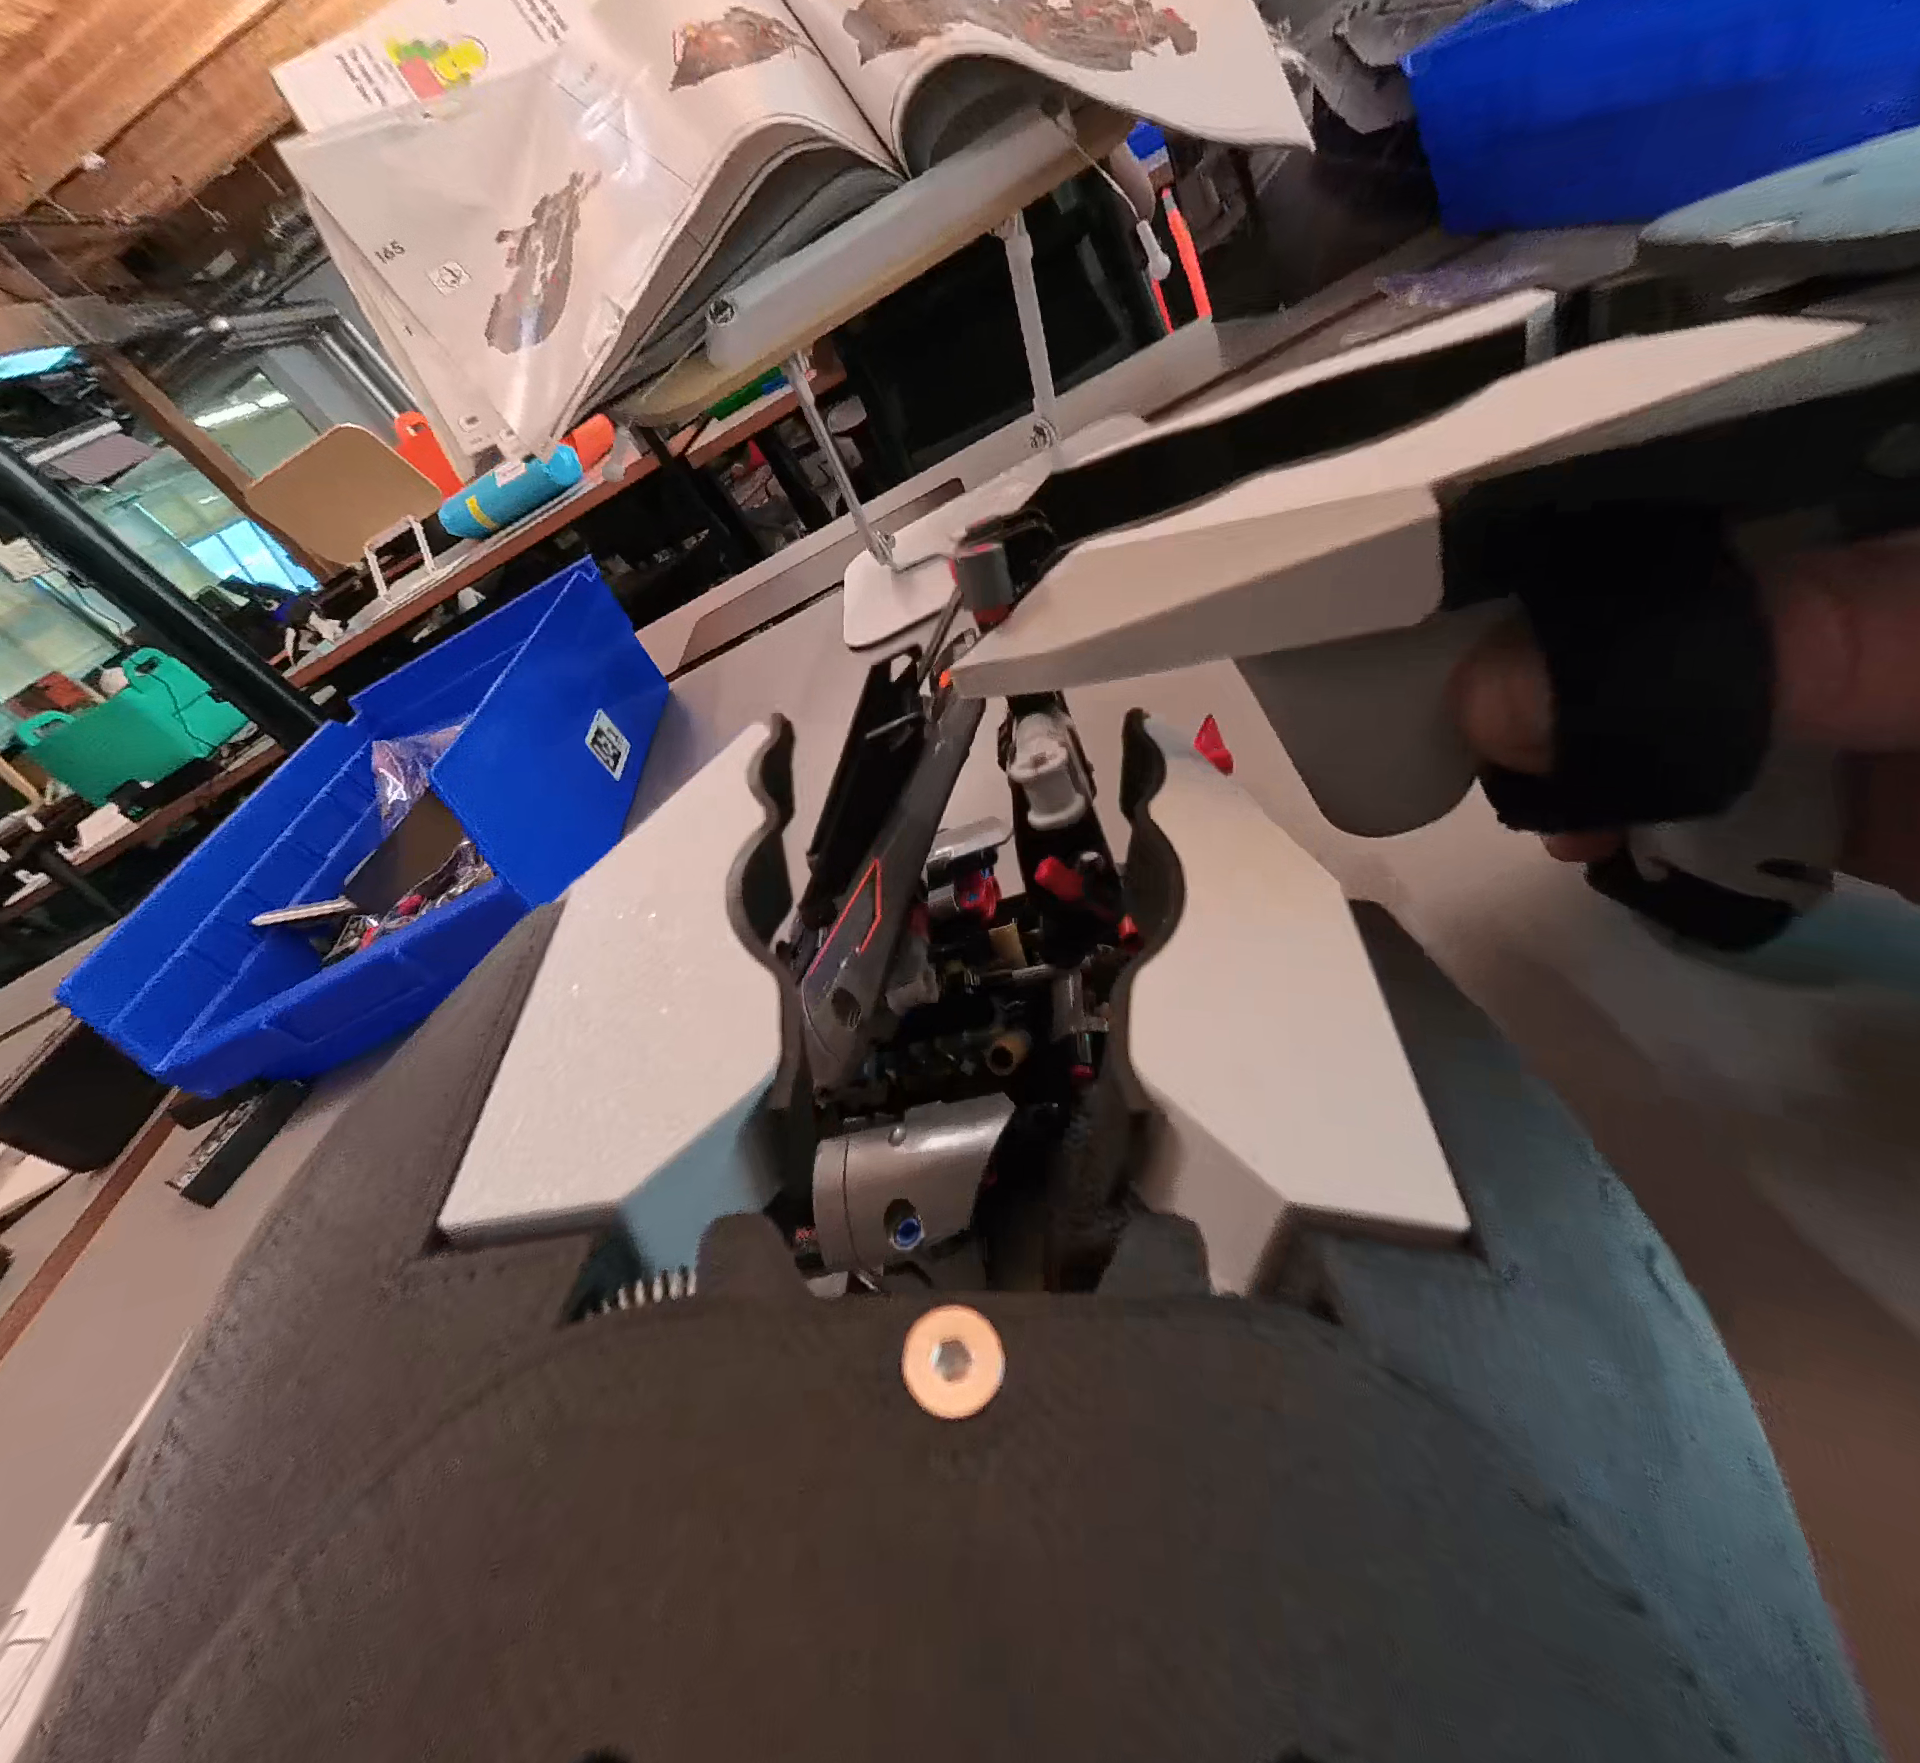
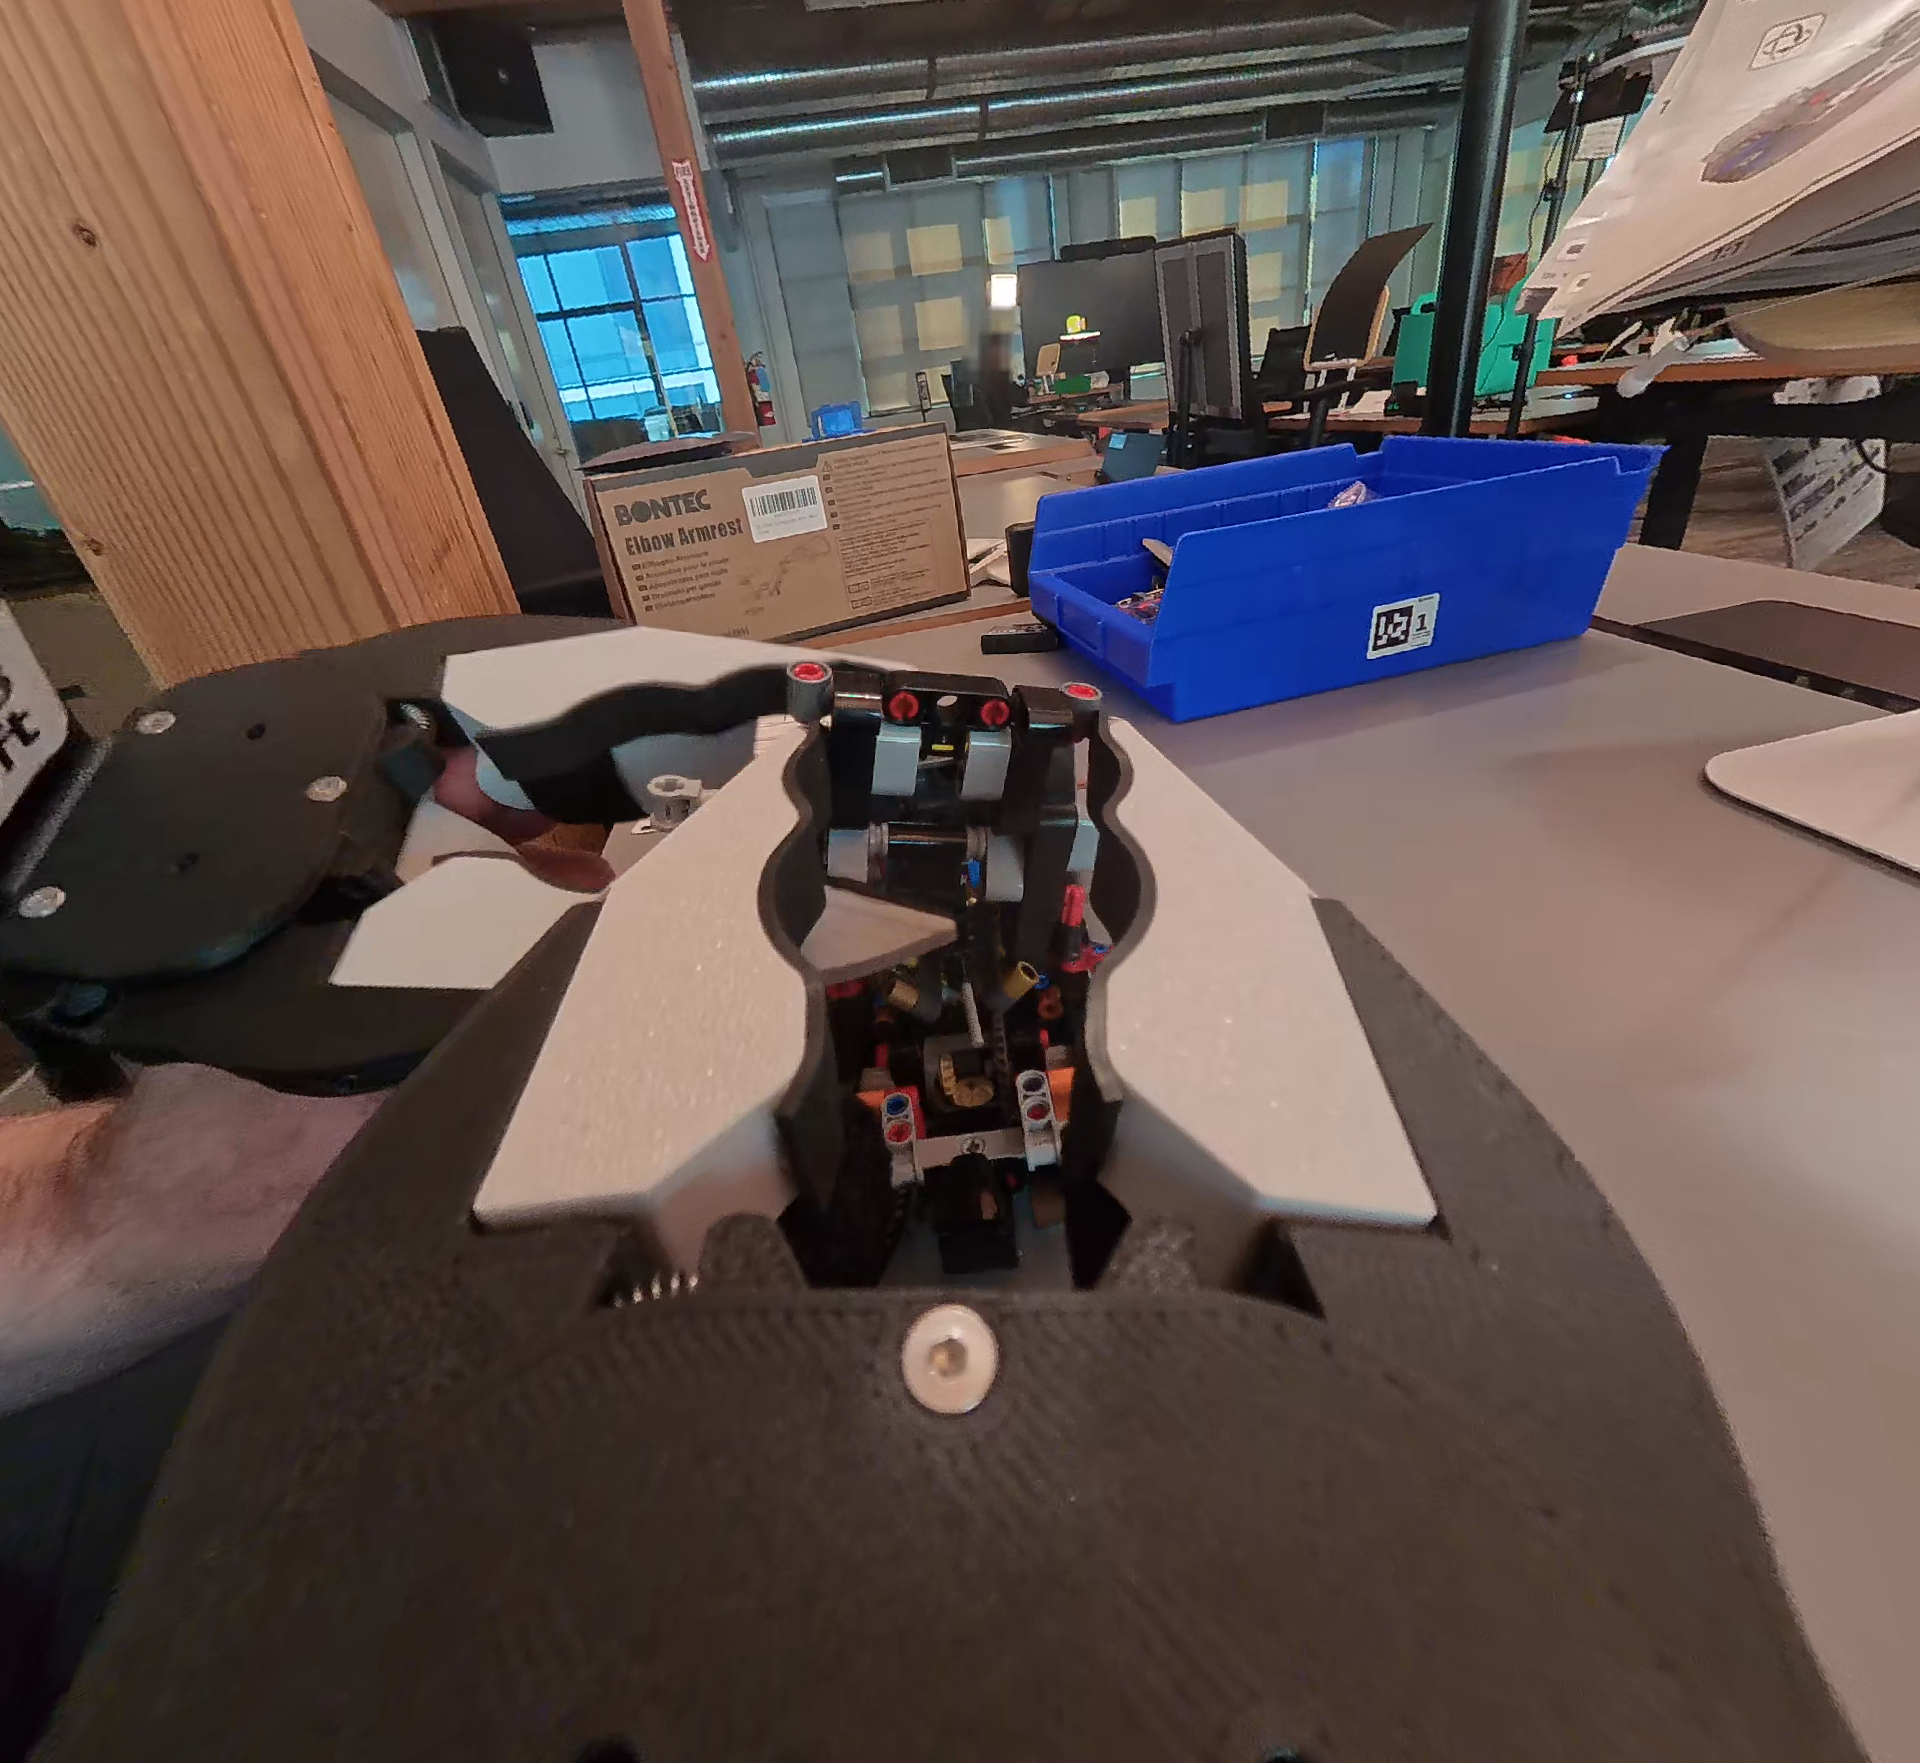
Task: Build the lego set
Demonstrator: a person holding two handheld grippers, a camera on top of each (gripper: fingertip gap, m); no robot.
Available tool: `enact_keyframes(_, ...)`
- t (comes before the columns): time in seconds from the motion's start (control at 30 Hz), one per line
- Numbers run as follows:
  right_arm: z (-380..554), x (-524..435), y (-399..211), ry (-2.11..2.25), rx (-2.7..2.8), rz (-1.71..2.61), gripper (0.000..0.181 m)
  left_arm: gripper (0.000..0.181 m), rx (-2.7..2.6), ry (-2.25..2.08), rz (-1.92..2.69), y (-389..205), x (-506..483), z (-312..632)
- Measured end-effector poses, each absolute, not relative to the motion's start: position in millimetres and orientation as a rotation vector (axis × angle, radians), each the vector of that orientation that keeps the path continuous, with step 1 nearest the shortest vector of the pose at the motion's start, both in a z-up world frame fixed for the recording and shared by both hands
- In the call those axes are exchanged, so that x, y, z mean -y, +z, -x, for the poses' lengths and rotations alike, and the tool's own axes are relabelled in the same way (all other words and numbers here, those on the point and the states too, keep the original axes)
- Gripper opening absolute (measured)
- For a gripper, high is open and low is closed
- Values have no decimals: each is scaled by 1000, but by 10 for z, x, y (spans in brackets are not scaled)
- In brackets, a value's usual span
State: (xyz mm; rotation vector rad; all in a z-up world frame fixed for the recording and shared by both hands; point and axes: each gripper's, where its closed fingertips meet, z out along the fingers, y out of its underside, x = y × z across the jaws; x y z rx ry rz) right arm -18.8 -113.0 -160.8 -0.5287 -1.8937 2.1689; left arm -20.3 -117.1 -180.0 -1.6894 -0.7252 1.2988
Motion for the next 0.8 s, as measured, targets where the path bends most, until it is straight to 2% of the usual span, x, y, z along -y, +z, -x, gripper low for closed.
enact_keyframes(0.13,190,1144,-1610,2169,1896,534,47,44,733,1314,1714,-1860,1190,274)
enact_keyframes(0.3,206,1130,-1605,2174,1887,550,47,36,719,1334,1710,-1853,1196,290)
enact_keyframes(0.7,219,989,-1638,2195,1946,767,49,30,673,1394,1723,-1831,1233,328)
enact_keyframes(0.8,147,854,-1608,2281,1932,886,39,30,653,1402,1727,-1832,1237,333)
